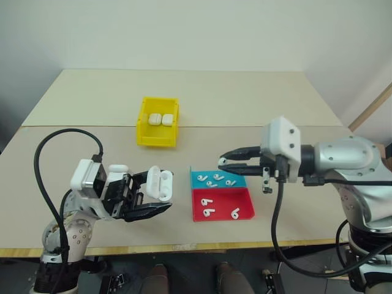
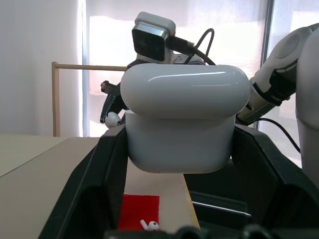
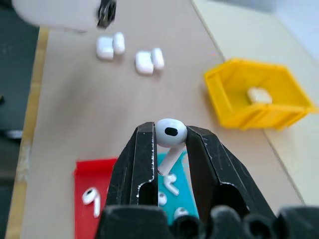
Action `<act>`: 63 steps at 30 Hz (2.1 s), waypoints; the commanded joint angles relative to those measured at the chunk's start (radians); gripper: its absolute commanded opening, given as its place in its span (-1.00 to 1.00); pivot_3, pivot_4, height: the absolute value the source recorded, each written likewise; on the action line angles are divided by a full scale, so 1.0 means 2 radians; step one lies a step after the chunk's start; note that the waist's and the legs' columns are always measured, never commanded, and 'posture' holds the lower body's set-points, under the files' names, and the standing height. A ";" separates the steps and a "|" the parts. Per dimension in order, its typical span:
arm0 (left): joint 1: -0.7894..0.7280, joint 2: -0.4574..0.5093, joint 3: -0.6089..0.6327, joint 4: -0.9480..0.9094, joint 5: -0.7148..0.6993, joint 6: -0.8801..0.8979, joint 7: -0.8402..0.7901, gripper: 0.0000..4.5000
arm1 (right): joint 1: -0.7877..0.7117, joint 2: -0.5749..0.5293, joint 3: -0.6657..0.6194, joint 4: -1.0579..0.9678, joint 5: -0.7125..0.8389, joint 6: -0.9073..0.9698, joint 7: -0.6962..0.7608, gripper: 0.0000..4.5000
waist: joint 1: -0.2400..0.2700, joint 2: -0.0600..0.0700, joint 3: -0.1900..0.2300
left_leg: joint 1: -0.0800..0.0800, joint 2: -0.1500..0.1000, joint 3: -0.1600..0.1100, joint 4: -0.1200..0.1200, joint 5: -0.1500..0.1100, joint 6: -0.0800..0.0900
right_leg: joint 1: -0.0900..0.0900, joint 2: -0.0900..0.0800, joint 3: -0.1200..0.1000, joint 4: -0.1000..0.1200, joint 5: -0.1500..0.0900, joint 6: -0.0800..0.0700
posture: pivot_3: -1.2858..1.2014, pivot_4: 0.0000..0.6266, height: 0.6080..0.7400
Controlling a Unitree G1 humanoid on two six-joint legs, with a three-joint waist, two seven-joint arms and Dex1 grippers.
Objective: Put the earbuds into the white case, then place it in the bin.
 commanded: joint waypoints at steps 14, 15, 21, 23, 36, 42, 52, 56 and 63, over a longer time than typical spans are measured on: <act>-0.017 -0.050 -0.070 -0.009 0.060 -0.032 0.017 0.26 | 0.036 0.119 -0.054 0.007 0.225 -0.083 -0.039 -0.69 | 0.000 0.000 0.000 | 0.000 0.000 0.000 0.000 0.000 0.000 | 0.000 0.000 0.000 0.000 0.000 0.000 | 0.03 -0.52 1.00; -0.017 -0.051 -0.071 -0.010 0.059 -0.032 0.019 0.26 | 0.041 0.123 -0.045 0.010 0.222 -0.095 -0.033 -0.69 | 0.000 0.000 0.000 | 0.000 0.000 0.000 0.000 0.000 0.000 | 0.000 0.000 0.000 0.000 0.000 0.000 | 0.03 -0.52 1.00; -0.017 -0.050 -0.074 -0.023 0.060 -0.031 0.026 0.26 | 0.055 0.139 0.009 0.026 0.196 -0.144 -0.011 -0.69 | 0.000 0.000 0.000 | 0.000 0.000 0.000 0.000 0.000 0.000 | 0.000 0.000 0.000 0.000 0.000 0.000 | 0.03 -0.52 1.00; -0.018 -0.050 -0.076 -0.023 0.063 -0.033 0.028 0.26 | 0.057 0.145 0.021 0.030 0.191 -0.157 -0.009 -0.69 | 0.000 0.000 0.000 | 0.000 0.000 0.000 0.000 0.000 0.000 | 0.000 0.000 0.000 0.001 0.000 0.000 | 0.03 -0.52 1.00; -0.048 -0.054 -0.085 -0.021 0.067 -0.029 0.040 0.26 | 0.057 0.168 0.072 0.075 0.156 -0.228 0.008 -0.69 | 0.000 0.000 0.000 | 0.000 0.000 0.000 0.000 0.000 0.000 | 0.000 0.000 0.000 0.001 0.000 0.000 | 0.03 -0.52 1.00; -0.053 -0.045 -0.078 -0.021 0.054 -0.023 0.032 0.26 | 0.060 0.169 0.085 0.092 0.138 -0.251 0.011 -0.69 | 0.000 0.000 0.000 | 0.000 0.000 -0.001 0.000 0.000 0.000 | 0.000 0.000 0.000 0.001 0.000 0.000 | 0.03 -0.52 1.00; -0.062 -0.045 -0.075 -0.013 0.047 -0.024 0.033 0.26 | 0.074 0.160 0.087 0.086 0.134 -0.261 0.014 -0.69 | 0.001 0.000 0.000 | 0.000 0.000 -0.001 0.000 0.000 0.000 | 0.000 0.000 0.000 0.001 0.000 0.000 | 0.03 -0.52 1.00; -0.063 -0.045 -0.078 -0.010 0.049 -0.025 0.028 0.26 | 0.076 0.158 0.087 0.089 0.127 -0.268 0.012 -0.69 | 0.000 0.000 0.000 | 0.000 0.000 -0.001 0.000 0.000 0.000 | 0.000 0.000 0.000 0.001 0.000 0.000 | 0.03 -0.52 1.00; -0.062 -0.043 -0.074 -0.006 0.049 -0.024 0.023 0.26 | 0.077 0.154 0.085 0.095 0.115 -0.284 0.012 -0.69 | 0.000 0.000 0.000 | 0.000 0.000 -0.001 0.000 0.000 0.000 | 0.000 0.000 0.000 0.001 0.000 0.000 | 0.03 -0.52 1.00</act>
